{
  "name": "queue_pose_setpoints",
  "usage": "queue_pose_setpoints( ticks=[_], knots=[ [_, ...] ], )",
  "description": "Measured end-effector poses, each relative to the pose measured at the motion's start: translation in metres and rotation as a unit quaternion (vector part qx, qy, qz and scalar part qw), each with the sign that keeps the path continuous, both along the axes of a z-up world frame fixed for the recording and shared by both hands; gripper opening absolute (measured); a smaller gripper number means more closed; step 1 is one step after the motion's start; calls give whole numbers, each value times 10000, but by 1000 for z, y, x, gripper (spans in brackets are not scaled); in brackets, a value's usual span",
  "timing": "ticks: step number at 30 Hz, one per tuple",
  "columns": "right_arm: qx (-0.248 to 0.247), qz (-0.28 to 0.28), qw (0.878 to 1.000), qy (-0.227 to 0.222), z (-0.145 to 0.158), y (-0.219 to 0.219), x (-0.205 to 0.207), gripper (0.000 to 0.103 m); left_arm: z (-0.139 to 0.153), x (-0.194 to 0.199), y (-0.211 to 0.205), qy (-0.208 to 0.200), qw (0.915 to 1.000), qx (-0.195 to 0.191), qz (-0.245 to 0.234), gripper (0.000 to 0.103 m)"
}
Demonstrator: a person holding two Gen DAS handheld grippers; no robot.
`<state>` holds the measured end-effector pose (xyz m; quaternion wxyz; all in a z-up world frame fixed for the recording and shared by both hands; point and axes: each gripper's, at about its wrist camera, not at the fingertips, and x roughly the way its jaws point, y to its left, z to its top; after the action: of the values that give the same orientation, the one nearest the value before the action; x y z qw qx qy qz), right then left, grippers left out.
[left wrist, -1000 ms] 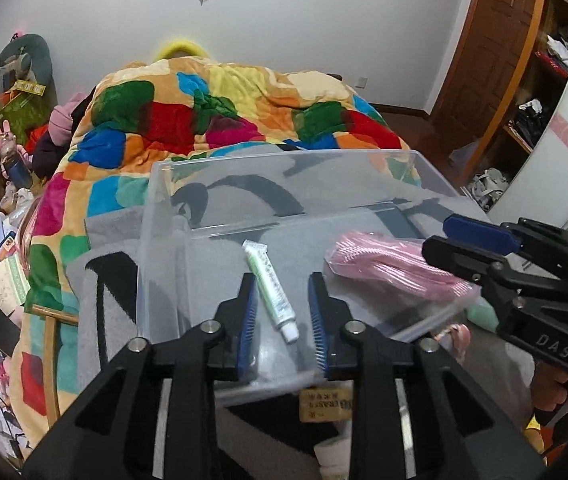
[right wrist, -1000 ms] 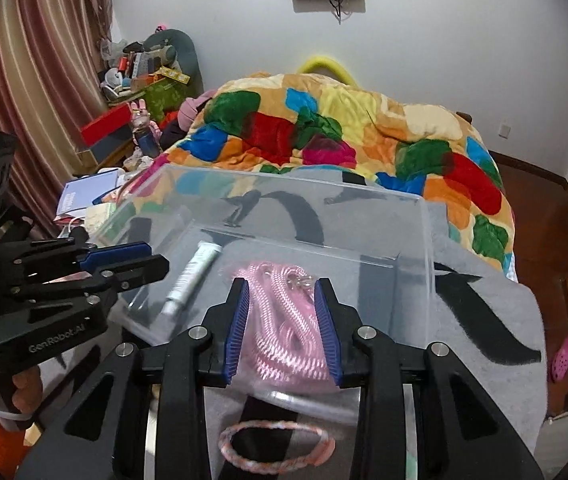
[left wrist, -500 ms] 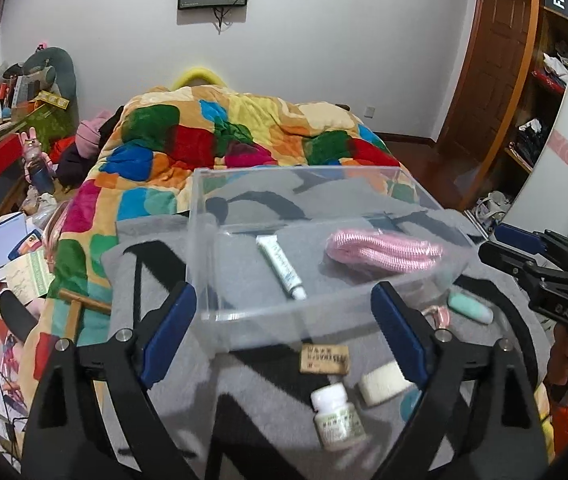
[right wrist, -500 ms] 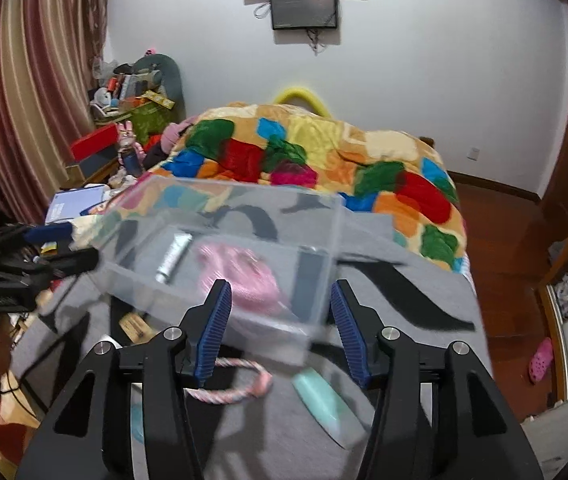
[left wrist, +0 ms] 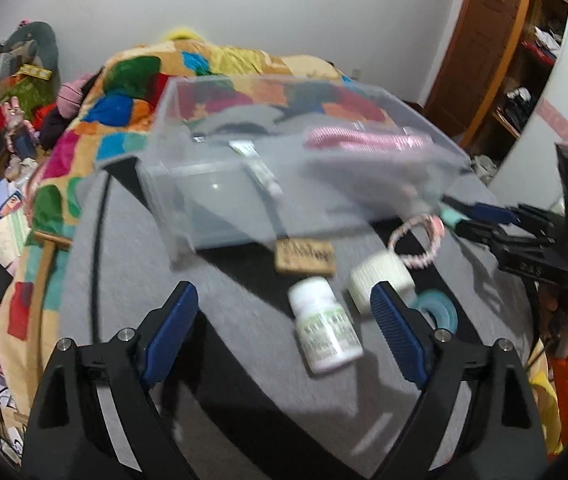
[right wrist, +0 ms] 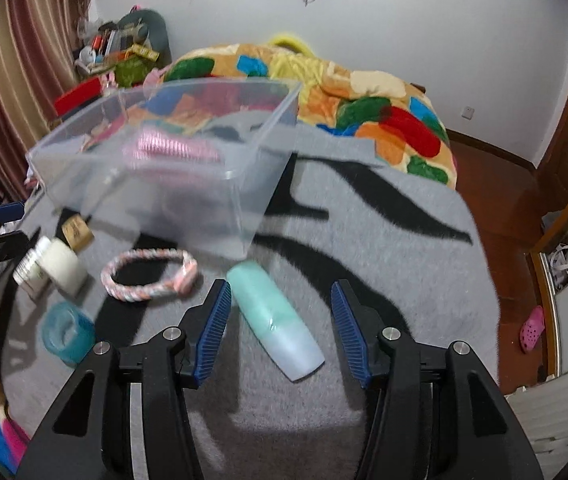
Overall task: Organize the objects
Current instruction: 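Grasp white medicine bottle with left tool while right tool grasps mint-green bottle, then lower medicine bottle into box with left tool while right tool releases mint bottle inside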
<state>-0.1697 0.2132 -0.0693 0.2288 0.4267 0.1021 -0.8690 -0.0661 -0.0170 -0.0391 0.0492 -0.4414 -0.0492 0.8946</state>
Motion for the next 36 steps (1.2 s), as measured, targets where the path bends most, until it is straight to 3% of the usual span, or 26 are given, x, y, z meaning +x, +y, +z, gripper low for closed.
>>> queue_pose_setpoints(
  ticks=[2, 4, 6, 9, 14, 21, 36],
  knots=[
    [71, 28, 10000, -30, -4, -1, 0, 45, -5, 3, 6, -62, 9999, -44, -68, 78],
    [58, 76, 10000, -24, -3, -2, 2, 30, -12, 3, 11, -148, 9998, -53, -131, 65],
    [78, 94, 9999, -14, -4, -5, 4, 24, -16, 4, 13, -185, 9997, -47, -157, 56],
    [64, 61, 10000, 44, -3, -6, 11, 23, -17, 8, 13, -91, 9999, -33, -109, 52],
    [-198, -19, 9998, 52, 2, -1, 23, 23, -17, 16, 12, -25, 9999, -15, -158, 30],
    [-583, 10, 9979, 300, 26, -5, 43, 23, -7, 24, 7, 189, 9998, -2, -93, 29],
    [-1195, 157, 9883, 930, 90, -41, 30, 23, 61, 11, -19, 1100, 9935, 182, 232, 29]
  ],
)
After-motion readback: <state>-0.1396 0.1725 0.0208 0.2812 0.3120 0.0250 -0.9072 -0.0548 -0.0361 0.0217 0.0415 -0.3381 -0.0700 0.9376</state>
